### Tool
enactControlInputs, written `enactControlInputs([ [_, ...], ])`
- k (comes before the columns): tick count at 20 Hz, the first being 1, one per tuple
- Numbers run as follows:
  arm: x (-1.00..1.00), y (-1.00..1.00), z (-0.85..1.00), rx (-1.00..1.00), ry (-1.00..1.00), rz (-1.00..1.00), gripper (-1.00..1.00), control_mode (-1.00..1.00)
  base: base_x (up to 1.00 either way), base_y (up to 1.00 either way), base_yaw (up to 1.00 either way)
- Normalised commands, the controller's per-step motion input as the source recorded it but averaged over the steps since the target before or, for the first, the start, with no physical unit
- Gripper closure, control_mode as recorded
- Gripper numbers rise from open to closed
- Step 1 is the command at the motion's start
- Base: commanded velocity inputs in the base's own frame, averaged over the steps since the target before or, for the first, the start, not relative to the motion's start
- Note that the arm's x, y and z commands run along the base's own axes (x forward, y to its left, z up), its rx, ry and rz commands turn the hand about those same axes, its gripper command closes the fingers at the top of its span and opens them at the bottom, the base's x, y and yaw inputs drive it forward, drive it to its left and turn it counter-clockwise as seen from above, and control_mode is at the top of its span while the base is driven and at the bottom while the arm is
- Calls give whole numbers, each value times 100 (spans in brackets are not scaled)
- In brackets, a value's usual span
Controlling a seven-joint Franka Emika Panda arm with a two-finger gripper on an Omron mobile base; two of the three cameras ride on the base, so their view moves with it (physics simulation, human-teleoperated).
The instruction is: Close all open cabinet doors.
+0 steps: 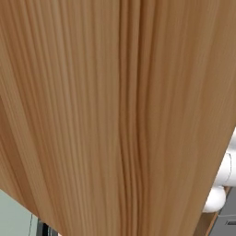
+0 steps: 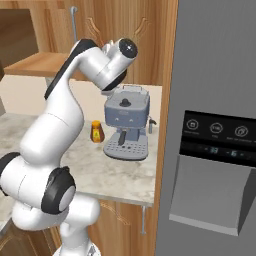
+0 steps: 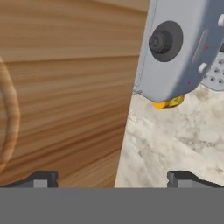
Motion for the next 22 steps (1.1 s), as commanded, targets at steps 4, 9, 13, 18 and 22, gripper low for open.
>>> enactControlInputs([
  [4, 18, 5, -4, 0, -1, -10, -100, -100, 0, 0, 0],
  [9, -37, 2, 0, 0, 0, -12, -100, -100, 0, 0, 0],
  [13, -54, 11, 12, 3, 0, -10, -100, -100, 0, 0, 0],
  [18, -58, 24, 15, 8, 1, 1, -100, -100, 0, 0, 0],
  [22, -52, 35, 9, 17, 0, 18, -100, -100, 0, 0, 0],
])
